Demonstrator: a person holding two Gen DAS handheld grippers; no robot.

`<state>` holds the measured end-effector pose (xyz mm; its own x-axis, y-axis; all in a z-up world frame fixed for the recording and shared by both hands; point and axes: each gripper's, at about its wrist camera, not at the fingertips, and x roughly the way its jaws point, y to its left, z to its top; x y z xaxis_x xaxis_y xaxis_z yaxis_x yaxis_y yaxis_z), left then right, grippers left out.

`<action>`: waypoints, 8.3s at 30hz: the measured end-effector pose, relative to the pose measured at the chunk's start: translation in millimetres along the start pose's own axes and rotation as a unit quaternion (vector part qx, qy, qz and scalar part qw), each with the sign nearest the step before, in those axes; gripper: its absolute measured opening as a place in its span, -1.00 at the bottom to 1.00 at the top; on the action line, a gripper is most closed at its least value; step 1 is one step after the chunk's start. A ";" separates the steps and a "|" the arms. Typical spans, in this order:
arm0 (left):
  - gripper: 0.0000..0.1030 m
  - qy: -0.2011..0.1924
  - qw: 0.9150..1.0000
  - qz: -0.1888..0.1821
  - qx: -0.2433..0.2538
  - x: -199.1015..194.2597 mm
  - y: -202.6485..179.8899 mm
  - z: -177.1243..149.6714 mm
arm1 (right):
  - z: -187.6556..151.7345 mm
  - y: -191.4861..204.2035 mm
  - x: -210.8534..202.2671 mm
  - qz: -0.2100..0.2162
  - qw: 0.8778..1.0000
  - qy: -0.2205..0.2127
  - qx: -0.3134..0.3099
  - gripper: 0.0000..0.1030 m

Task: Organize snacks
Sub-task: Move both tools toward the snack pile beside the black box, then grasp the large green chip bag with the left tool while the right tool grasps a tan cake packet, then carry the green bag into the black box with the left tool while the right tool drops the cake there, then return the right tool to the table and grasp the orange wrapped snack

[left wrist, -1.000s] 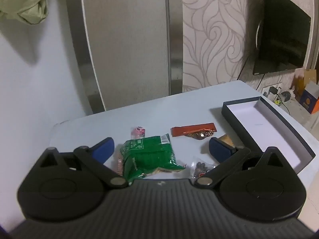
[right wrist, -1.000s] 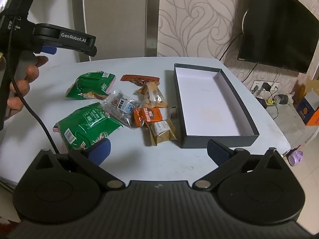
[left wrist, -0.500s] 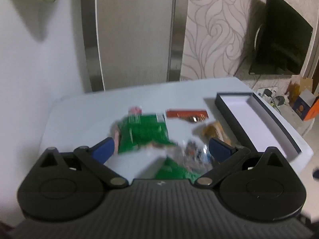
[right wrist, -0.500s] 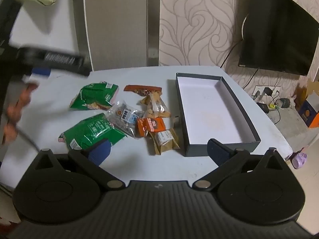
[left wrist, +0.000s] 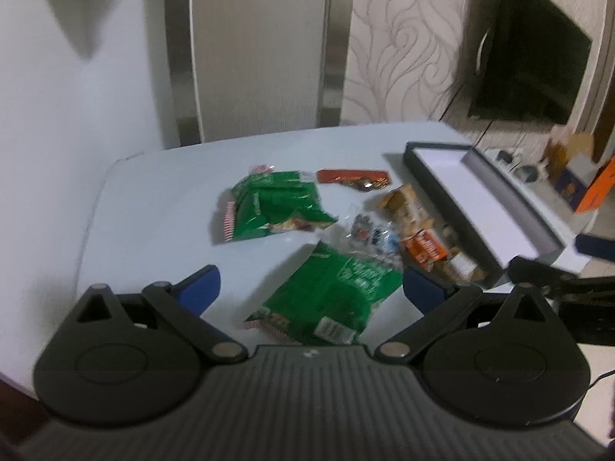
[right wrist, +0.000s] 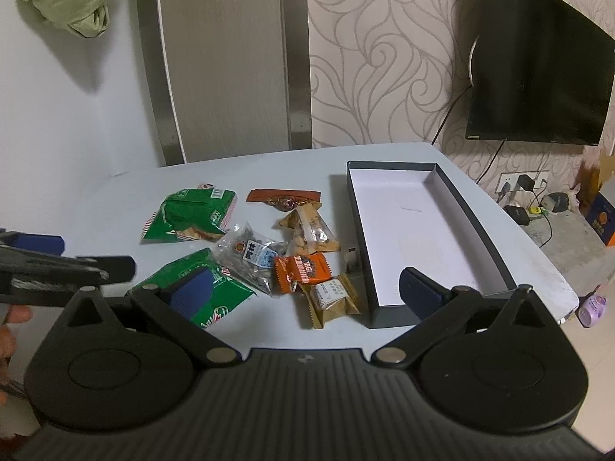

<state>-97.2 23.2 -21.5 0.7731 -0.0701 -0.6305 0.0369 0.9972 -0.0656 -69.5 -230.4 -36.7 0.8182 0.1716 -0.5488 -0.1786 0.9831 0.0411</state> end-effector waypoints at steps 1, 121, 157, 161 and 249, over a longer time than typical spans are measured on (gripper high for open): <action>1.00 0.000 1.000 -0.013 -0.003 0.0 0.6 0.5 | 0.5 -0.4 1.1 -0.001 1.000 0.001 0.001 1.00; 0.62 -0.005 0.994 0.037 0.107 133.7 -27.2 -38.4 | -27.1 -30.6 139.2 0.093 0.979 0.123 -0.130 0.04; 0.31 -0.025 0.993 -0.037 0.107 89.9 -14.5 -8.4 | -16.1 -2.1 71.2 0.084 0.987 0.098 -0.096 -0.13; 0.31 -0.038 0.989 -0.068 0.123 92.7 -21.4 10.1 | -4.8 2.9 59.8 0.063 0.990 0.089 -0.091 -0.13; 0.60 -0.020 0.998 0.029 0.055 126.9 -36.9 -7.9 | -3.2 -9.6 161.9 0.154 0.967 0.101 -0.178 0.44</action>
<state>-5.5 -22.6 -105.2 0.8003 -0.0134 -0.5994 0.0589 0.9967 0.0564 62.9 -212.2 -128.7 0.5794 0.4010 -0.7096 -0.6023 0.7972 -0.0413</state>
